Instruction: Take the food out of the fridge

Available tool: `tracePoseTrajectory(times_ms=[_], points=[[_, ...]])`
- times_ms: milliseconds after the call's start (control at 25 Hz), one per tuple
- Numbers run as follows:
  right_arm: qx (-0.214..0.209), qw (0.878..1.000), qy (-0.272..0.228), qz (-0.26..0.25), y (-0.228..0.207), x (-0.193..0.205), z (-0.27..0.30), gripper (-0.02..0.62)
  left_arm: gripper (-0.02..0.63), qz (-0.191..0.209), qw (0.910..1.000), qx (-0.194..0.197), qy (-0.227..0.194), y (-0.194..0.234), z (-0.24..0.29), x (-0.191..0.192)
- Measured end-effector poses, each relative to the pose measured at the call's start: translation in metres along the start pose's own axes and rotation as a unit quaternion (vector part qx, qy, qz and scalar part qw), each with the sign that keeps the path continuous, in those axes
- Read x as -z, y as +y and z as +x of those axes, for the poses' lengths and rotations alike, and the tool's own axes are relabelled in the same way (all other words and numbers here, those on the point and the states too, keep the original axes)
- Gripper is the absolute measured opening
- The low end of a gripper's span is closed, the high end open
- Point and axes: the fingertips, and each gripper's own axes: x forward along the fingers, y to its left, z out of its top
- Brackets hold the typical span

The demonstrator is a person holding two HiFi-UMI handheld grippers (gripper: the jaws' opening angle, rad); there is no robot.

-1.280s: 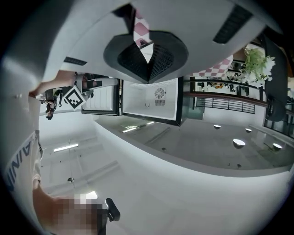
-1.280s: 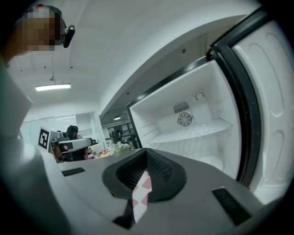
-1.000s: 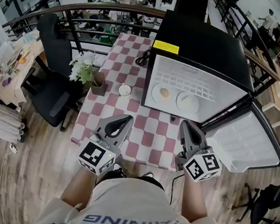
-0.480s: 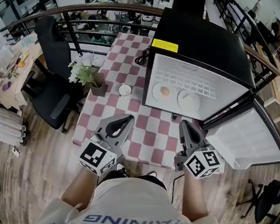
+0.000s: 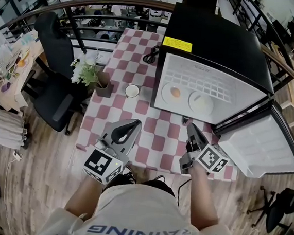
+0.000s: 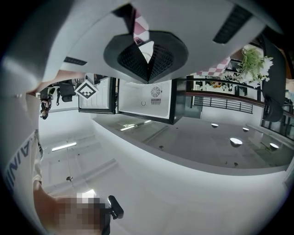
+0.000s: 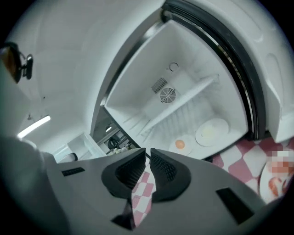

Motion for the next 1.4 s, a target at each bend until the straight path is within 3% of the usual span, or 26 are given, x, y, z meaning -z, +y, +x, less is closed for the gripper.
tracePoseTrajectory(times_ms=[80,200,320,600,840,1400], points=[[0.01,0.998,0.01,0.058,-0.017,0.011,0.013,0.039,0.005,-0.005,1.0,-0.003,0.003,0.003,-0.001,0.004],[0.026,0.99,0.026,0.134,-0.039,0.028,0.036,0.122,0.005,-0.013,0.9998,-0.005,0.01,0.007,-0.003,0.012],[0.045,0.979,0.023,0.2,-0.061,0.039,0.057,0.137,0.005,-0.024,0.9996,-0.008,0.015,0.011,-0.005,0.019],[0.08,0.936,-0.008,0.342,-0.116,0.055,0.103,0.14,0.005,-0.04,0.9985,-0.005,0.037,0.016,0.002,0.041],[0.101,0.92,-0.016,0.379,-0.138,0.064,0.141,0.14,0.005,-0.045,0.9976,0.0,0.053,0.02,0.01,0.052],[0.132,0.9,-0.015,0.414,-0.161,0.067,0.175,0.136,0.005,-0.055,0.9962,-0.006,0.068,0.04,0.02,0.066]])
